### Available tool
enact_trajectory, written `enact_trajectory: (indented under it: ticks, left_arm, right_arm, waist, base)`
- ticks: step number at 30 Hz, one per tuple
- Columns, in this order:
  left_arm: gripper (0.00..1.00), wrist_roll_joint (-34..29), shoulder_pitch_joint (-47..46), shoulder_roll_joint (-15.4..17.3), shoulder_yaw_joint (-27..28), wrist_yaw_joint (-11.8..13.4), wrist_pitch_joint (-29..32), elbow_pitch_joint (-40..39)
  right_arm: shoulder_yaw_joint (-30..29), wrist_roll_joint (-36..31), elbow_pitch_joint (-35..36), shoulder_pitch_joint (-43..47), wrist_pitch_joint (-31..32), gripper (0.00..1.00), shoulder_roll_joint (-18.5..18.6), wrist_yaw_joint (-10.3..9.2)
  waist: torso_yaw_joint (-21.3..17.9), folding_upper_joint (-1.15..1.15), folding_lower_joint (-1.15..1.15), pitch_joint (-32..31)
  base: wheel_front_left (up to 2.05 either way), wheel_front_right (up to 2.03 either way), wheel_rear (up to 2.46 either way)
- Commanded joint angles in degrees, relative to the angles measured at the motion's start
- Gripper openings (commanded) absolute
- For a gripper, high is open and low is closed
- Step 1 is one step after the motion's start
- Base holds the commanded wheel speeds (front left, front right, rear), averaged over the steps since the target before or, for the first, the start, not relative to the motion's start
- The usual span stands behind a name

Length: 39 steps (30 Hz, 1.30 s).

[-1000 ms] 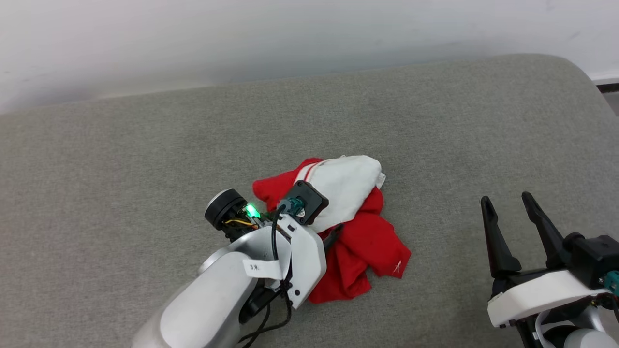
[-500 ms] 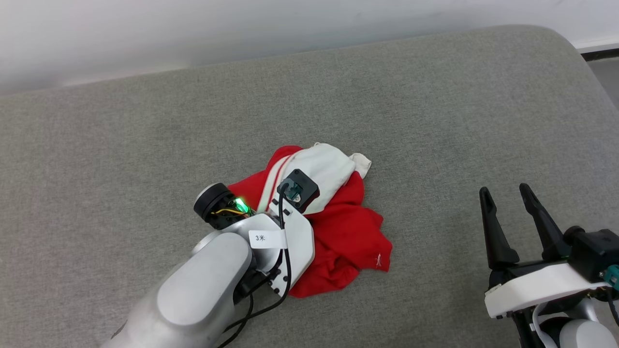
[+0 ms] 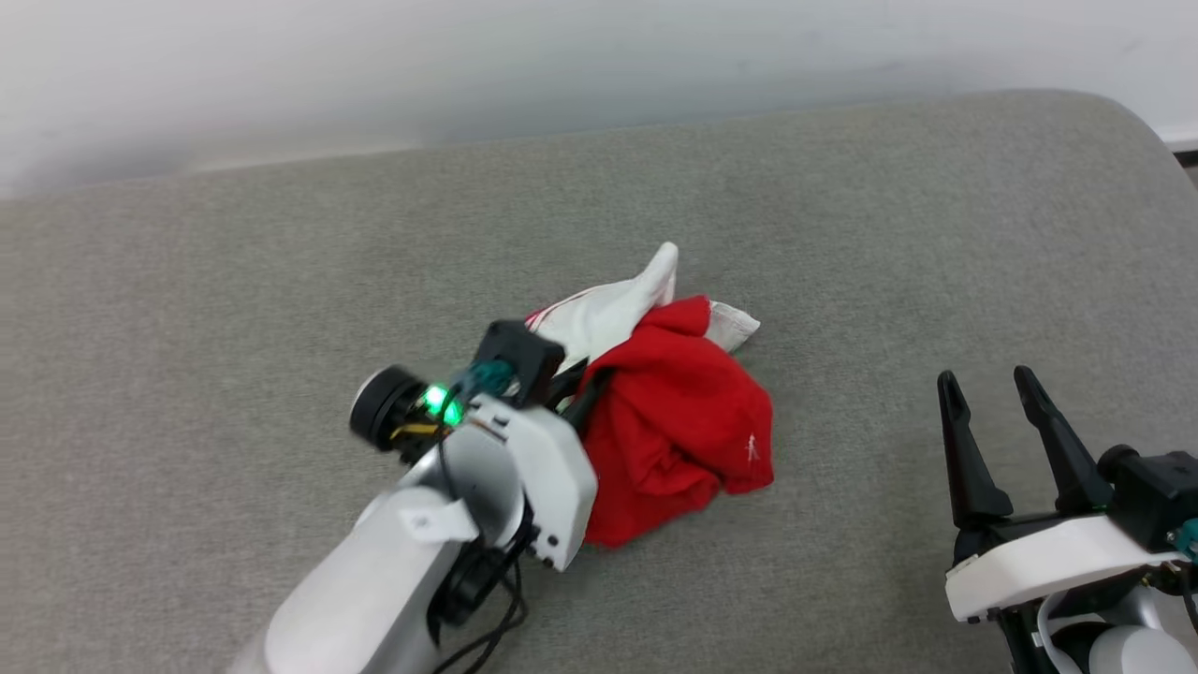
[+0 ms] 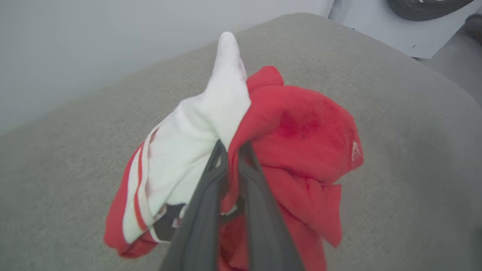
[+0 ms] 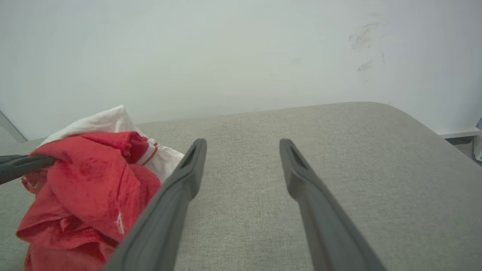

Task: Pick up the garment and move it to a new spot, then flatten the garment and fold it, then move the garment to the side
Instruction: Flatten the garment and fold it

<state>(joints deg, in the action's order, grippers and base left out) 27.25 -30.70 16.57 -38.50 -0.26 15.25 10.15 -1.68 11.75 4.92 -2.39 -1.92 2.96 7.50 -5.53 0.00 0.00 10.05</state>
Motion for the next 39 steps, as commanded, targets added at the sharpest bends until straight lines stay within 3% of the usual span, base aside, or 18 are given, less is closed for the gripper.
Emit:
enact_trajectory:
  ticks: [1,9,14,18,19,20,21,34,38,39]
  left_arm:
    - [0.00,0.6,2.9,0.7,1.0,1.7,-1.2,-1.9]
    - [0.00,5.8,18.6,3.9,7.8,10.8,-4.2,-7.8]
    - [0.00,9.7,26.6,4.3,10.5,13.5,-4.4,-6.3]
    - [0.00,11.8,29.9,3.8,10.9,13.7,-4.6,-4.4]
    - [0.08,12.2,30.3,3.6,10.8,13.4,-4.6,-4.0]
    - [0.45,12.3,30.5,3.5,10.5,13.0,-4.7,-3.8]
    - [1.00,11.9,30.3,3.5,10.4,13.0,-5.2,-3.7]
    - [1.00,5.1,26.1,5.1,8.7,12.2,-12.1,-11.2]
    - [1.00,3.2,24.6,6.0,7.0,11.5,-10.6,-14.1]
    - [1.00,2.7,23.4,6.8,5.6,10.5,-8.0,-14.7]
  right_arm:
    - [-0.2,0.2,0.1,0.5,0.2,1.00,-0.1,-0.02]
    - [0.0,-0.2,1.2,1.3,1.2,1.00,-0.1,-0.02]
    - [0.4,-0.4,1.4,1.1,1.5,1.00,-0.1,-0.02]
    - [0.5,-0.5,1.5,1.1,1.7,1.00,-0.1,-0.02]
    - [0.5,-0.5,1.5,1.2,1.8,1.00,-0.1,-0.02]
    - [0.4,-0.5,1.5,1.3,1.8,1.00,-0.1,-0.02]
    - [0.3,-0.5,1.5,1.4,1.8,1.00,-0.1,-0.02]
    - [-0.4,-0.8,2.2,2.9,3.1,1.00,-0.1,-0.02]
    - [-0.8,-0.5,2.6,3.4,3.3,1.00,-0.1,-0.02]
    - [-0.9,-0.4,2.8,3.3,3.4,1.00,-0.1,-0.02]
  waist:
    - [1.2,0.00,0.00,-1.0]
    - [3.9,0.00,0.00,-2.0]
    - [4.2,0.00,0.00,-2.1]
    - [4.1,0.00,0.00,-2.2]
    - [4.1,0.00,0.00,-2.3]
    - [4.1,0.00,0.00,-2.4]
    - [4.1,0.00,0.00,-2.6]
    - [4.1,0.00,0.00,-6.6]
    - [4.3,0.00,0.00,-7.0]
    - [4.4,0.00,0.00,-7.0]
  base:
    - [0.00,0.00,0.00]
    - [0.00,0.00,0.00]
    - [0.00,0.00,0.00]
    - [0.00,0.00,0.00]
    - [0.00,0.00,0.00]
    - [0.00,0.00,0.00]
    - [0.00,0.00,0.00]
    - [0.00,0.00,0.00]
    - [0.00,0.00,0.00]
    - [0.00,0.00,0.00]
